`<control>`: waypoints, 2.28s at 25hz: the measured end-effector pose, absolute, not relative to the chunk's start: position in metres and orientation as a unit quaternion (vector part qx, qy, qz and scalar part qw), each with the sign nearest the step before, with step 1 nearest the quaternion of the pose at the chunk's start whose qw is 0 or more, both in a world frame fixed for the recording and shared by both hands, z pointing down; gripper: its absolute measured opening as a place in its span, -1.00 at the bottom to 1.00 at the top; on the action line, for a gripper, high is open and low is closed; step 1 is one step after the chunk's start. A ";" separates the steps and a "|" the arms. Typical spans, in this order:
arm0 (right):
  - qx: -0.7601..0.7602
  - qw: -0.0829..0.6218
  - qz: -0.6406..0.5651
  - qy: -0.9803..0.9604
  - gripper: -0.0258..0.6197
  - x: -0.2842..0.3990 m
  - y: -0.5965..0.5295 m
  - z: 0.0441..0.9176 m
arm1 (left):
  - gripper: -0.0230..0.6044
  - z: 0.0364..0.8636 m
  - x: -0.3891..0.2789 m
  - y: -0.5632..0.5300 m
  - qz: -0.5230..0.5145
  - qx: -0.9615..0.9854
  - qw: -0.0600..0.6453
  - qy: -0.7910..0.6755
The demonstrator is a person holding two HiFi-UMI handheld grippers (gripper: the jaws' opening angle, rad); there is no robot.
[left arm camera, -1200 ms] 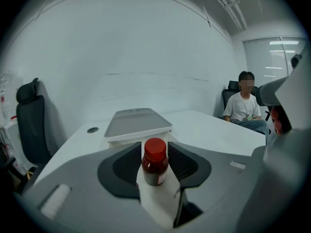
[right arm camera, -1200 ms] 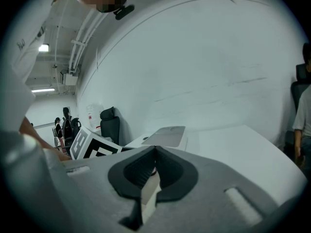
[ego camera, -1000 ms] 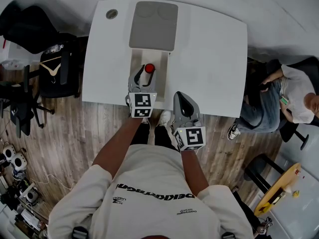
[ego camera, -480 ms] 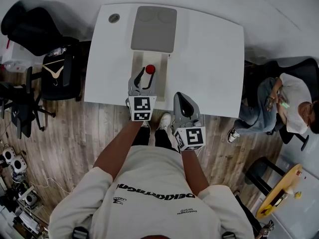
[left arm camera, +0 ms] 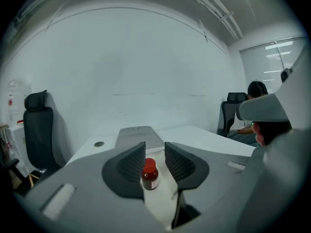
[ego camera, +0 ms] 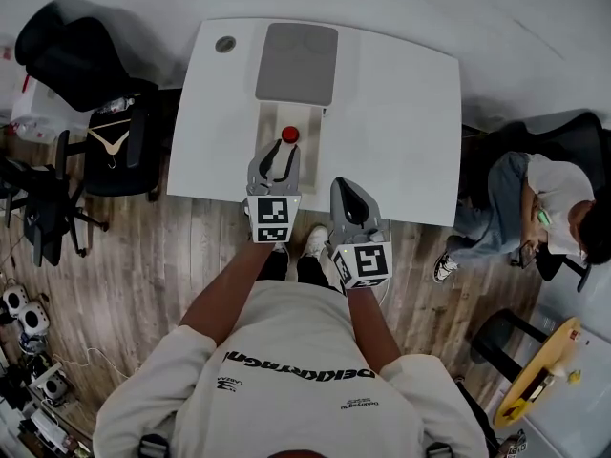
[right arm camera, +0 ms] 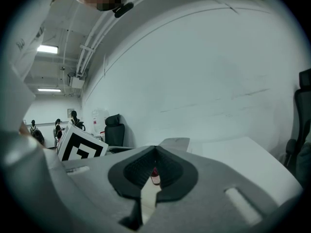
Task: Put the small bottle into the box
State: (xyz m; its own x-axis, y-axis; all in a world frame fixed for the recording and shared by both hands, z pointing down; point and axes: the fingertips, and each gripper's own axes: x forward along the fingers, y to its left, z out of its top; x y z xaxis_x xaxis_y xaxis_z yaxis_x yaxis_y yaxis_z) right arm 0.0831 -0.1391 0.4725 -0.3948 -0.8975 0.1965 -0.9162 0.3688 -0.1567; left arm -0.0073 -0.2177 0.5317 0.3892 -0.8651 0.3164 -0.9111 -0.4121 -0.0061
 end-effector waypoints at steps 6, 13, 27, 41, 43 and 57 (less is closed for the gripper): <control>0.545 0.035 0.110 -0.830 -0.92 0.079 -0.133 0.462 | -0.66 0.515 -0.009 -0.205 0.127 0.831 0.073 -0.536; 0.545 0.032 0.098 -0.832 -0.92 0.079 -0.126 0.450 | -0.76 0.494 -0.012 -0.190 0.115 0.834 0.059 -0.536; 0.541 0.027 0.082 -0.836 -0.92 0.078 -0.120 0.435 | -0.91 0.469 -0.013 -0.169 0.095 0.838 0.048 -0.534; 0.543 0.026 0.083 -0.835 -0.92 0.082 -0.115 0.434 | -0.91 0.449 -0.003 -0.148 0.082 0.858 0.035 -0.506; 0.543 0.027 0.082 -0.835 -0.92 0.082 -0.116 0.432 | -0.91 0.446 -0.002 -0.147 0.080 0.860 0.035 -0.503; 0.544 0.025 0.079 -0.835 -0.92 0.085 -0.118 0.432 | -0.91 0.431 0.003 -0.138 0.060 0.866 0.040 -0.494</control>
